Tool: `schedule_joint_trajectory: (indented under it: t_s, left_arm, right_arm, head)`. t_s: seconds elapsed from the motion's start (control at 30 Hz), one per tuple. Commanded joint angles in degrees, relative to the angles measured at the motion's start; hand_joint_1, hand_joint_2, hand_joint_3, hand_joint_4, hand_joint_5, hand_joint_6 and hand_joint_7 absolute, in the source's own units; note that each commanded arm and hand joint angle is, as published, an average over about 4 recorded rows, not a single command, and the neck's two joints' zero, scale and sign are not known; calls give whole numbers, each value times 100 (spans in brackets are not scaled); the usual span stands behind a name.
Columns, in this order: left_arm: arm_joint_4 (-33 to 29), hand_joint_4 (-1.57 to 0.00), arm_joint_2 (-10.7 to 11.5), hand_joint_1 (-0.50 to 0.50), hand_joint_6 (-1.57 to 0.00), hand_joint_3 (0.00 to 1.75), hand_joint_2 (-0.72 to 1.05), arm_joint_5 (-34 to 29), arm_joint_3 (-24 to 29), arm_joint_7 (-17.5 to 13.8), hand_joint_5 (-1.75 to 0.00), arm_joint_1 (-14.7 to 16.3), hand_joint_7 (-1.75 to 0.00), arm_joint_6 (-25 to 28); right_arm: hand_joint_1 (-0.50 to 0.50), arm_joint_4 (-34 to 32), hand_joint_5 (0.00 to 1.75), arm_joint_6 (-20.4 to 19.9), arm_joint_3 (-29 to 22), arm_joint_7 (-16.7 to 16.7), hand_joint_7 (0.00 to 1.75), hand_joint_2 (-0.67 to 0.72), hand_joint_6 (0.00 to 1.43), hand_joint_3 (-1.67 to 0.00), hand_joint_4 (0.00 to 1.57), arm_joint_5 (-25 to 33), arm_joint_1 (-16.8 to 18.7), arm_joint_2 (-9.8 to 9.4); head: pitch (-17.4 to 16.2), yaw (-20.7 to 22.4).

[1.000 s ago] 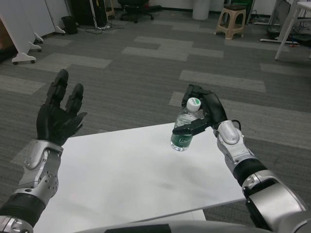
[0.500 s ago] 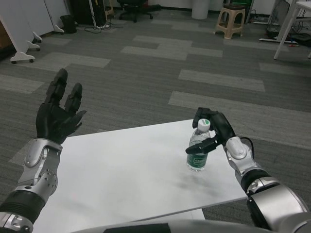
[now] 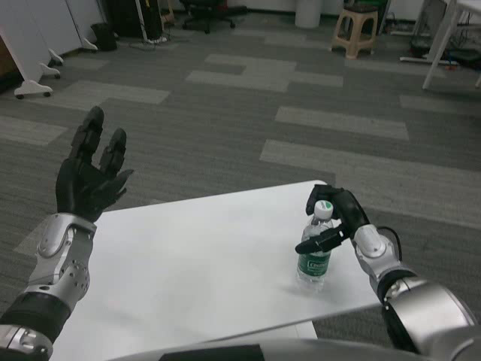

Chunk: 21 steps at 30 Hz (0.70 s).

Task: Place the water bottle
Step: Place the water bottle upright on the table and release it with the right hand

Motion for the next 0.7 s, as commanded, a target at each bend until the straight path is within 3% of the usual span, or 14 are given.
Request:
schedule_joint_trajectory:
  t_s: [0.03,0.4,0.53,0.7]
  left_arm:
    - [98,0,32,-50,0,26,43,-6,-3,-17,0,-169,0,2]
    - [210,0,34,-50,0,26,43,-24,-47,-24,0,-255,0,2]
    - [193,0,34,-50,0,26,43,-26,-49,-26,0,-235,0,2]
    - [177,0,25,-50,0,26,43,-20,-49,-19,0,-180,0,0]
  right_arm:
    - [29,167,165,-48,-40,-61,161,-29,103,-24,137,-106,-92,-37]
    - [29,323,165,-48,-11,-121,161,-29,101,-24,132,-398,-90,11]
    - [29,326,155,-48,2,-121,161,-29,98,-24,129,-508,-68,-2]
    - [29,330,155,-48,15,-121,154,-29,97,-24,128,-661,-48,-4]
  head:
    - [-7,-7]
    - [-13,-31]
    - [-4,-7]
    - [25,3]
